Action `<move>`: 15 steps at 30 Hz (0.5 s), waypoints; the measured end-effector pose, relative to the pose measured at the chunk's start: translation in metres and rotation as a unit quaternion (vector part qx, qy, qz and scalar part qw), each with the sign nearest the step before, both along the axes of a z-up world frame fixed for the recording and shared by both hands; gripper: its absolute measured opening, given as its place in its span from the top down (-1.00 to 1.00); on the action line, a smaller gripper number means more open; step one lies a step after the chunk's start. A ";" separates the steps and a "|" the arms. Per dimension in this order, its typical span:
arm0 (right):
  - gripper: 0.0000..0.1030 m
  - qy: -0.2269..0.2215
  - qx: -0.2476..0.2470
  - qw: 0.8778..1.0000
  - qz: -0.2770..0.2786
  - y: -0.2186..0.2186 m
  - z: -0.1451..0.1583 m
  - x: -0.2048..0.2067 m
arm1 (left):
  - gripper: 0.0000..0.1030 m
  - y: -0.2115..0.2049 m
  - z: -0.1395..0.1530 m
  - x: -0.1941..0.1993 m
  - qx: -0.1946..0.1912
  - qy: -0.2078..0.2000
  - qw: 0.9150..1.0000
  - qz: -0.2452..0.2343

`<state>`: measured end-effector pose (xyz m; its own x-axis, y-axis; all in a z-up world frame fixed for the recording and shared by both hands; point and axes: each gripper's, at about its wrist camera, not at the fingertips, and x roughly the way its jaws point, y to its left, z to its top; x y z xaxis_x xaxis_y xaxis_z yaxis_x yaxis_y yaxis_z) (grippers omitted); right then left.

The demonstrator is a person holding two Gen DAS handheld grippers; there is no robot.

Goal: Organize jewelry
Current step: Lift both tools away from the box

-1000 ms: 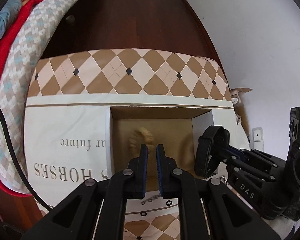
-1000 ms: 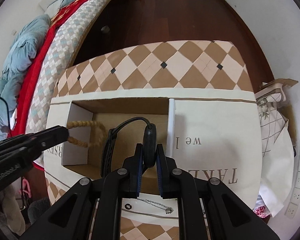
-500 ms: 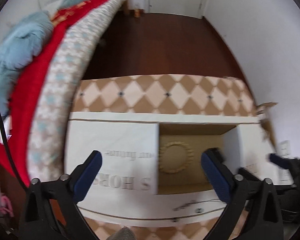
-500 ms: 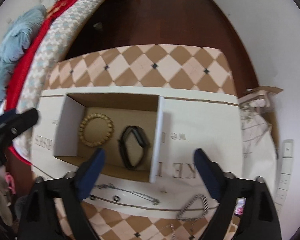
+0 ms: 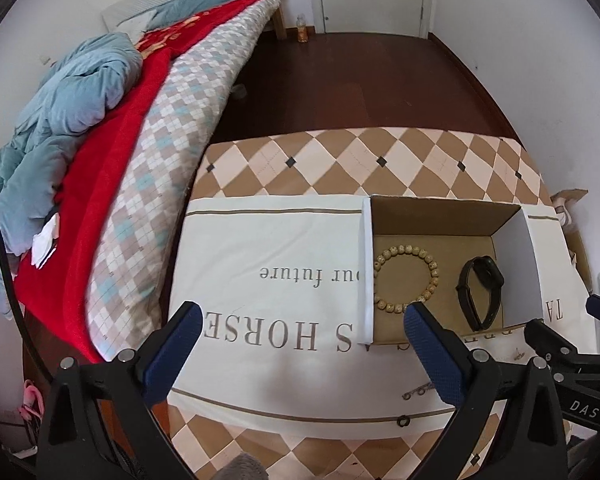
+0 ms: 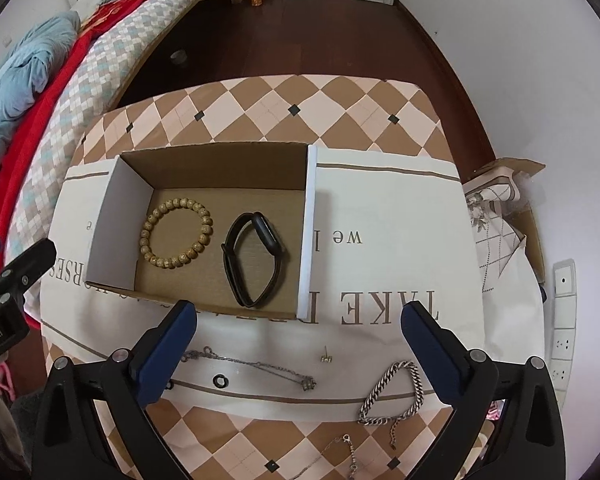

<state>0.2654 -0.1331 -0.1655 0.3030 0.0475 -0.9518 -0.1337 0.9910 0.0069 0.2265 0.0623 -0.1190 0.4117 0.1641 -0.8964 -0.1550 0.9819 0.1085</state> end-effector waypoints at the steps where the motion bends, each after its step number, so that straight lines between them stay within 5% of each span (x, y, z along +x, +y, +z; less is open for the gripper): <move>1: -1.00 -0.004 0.000 1.000 -0.002 0.001 0.003 -0.001 | -0.99 0.001 0.003 -0.003 -0.001 -0.004 1.000 0.001; 15: -1.00 -0.102 -0.005 0.995 -0.016 -0.006 0.078 -0.058 | -0.99 -0.009 0.059 -0.065 0.002 -0.076 0.997 -0.011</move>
